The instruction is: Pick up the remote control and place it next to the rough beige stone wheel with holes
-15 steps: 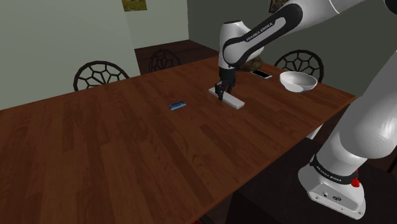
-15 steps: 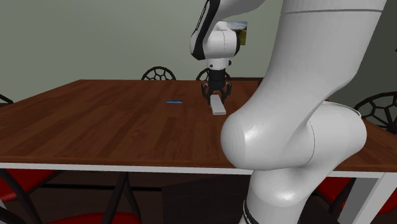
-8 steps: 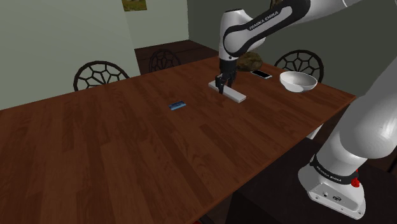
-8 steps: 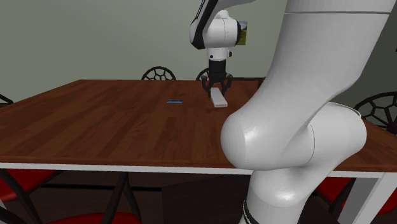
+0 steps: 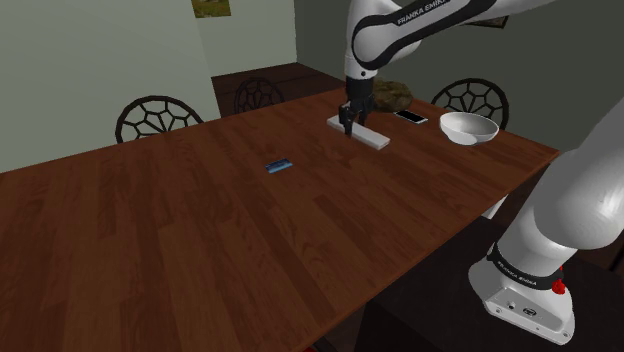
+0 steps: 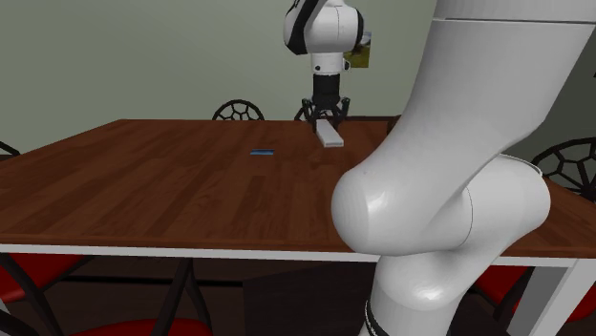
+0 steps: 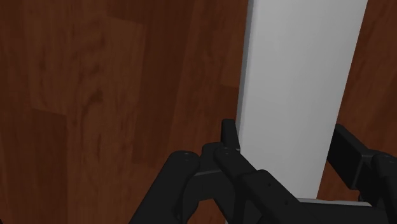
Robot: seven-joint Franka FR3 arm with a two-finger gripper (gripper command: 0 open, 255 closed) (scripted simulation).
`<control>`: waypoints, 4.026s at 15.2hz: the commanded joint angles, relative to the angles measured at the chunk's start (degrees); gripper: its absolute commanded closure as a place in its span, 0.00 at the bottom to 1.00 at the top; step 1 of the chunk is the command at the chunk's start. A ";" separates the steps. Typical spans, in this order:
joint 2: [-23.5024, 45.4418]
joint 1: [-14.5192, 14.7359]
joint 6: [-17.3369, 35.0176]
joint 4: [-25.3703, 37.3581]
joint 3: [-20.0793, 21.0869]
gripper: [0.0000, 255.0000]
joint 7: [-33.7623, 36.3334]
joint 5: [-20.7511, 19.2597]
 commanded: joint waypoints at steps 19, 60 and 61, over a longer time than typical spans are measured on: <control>-2.51 -6.77 -5.78 3.63 -9.15 1.00 -15.40 -1.37; 39.87 -36.33 -14.26 51.65 -26.01 1.00 -62.45 15.40; 39.94 -36.25 -13.54 50.97 -25.98 1.00 -62.52 15.45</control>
